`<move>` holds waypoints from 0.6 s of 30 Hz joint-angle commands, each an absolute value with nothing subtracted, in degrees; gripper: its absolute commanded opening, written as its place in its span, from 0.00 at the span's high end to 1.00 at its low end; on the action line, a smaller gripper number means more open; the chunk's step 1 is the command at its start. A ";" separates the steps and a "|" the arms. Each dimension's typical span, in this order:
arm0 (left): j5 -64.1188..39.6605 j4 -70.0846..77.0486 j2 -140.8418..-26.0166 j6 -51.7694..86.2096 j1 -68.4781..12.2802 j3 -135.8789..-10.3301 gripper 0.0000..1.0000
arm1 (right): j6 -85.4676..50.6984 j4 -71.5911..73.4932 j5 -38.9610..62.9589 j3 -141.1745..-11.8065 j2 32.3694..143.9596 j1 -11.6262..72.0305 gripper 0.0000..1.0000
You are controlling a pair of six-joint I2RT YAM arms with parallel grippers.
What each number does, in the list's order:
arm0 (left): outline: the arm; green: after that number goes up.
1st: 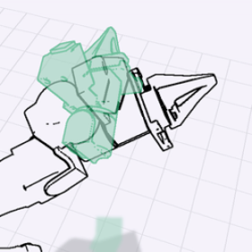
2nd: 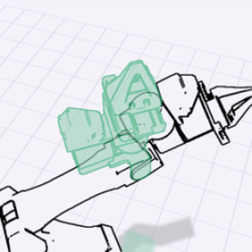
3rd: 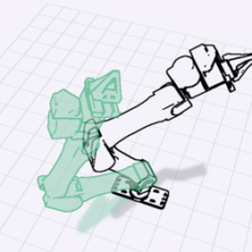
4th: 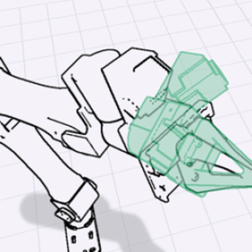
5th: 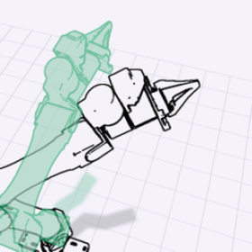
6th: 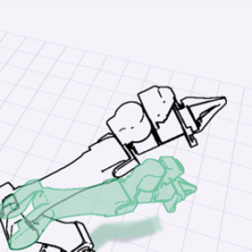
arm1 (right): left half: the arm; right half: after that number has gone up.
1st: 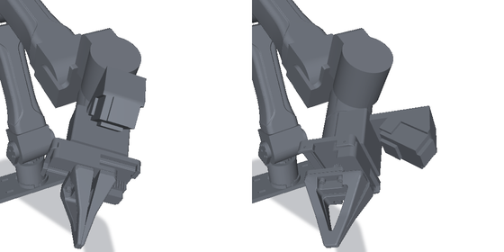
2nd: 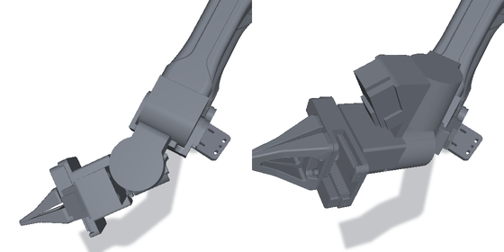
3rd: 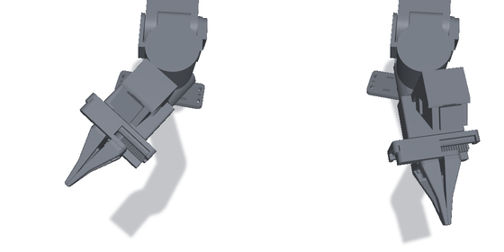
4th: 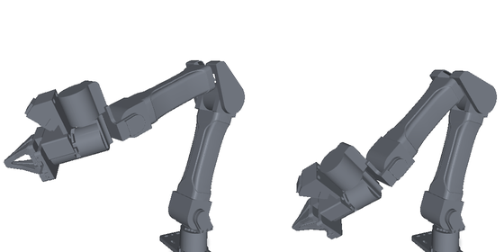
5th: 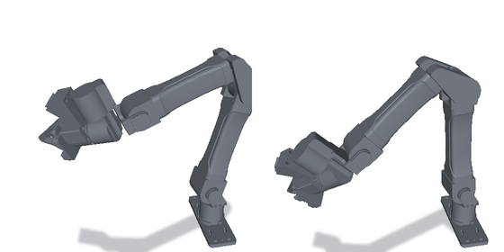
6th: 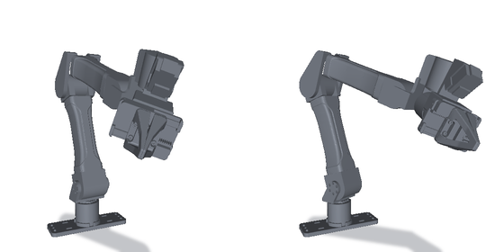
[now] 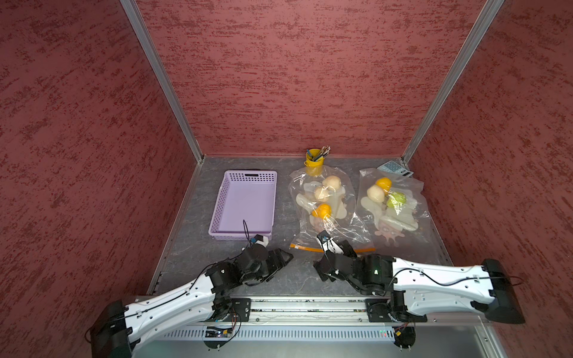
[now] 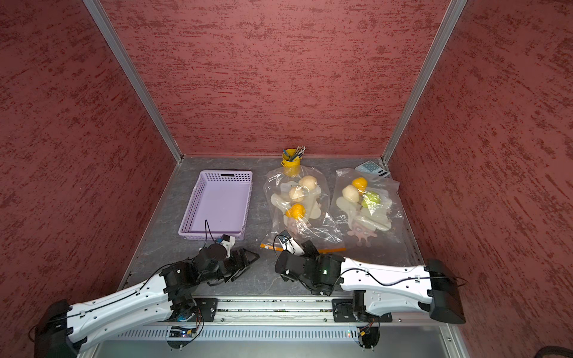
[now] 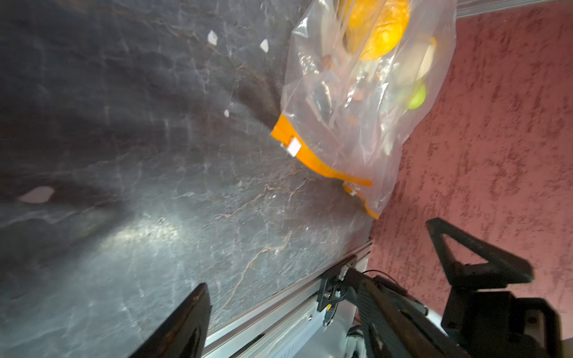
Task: Open the zip-top bag and take out the pear
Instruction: Unzip the zipper on the zipper food storage bag.
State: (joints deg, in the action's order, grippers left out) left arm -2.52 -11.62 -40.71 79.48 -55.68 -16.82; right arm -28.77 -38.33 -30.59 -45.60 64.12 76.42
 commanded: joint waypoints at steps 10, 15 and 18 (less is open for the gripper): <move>-0.33 15.83 -58.99 82.54 -49.34 -15.18 0.32 | -30.03 -32.36 -32.84 -42.96 63.22 76.94 0.02; -4.11 23.14 -68.41 81.60 -46.22 -16.41 0.45 | -30.23 -30.90 -31.81 -41.65 63.17 76.90 0.01; -6.09 27.91 -73.51 81.20 -45.69 -17.40 0.47 | -30.97 -31.63 -31.84 -41.56 63.28 76.89 0.01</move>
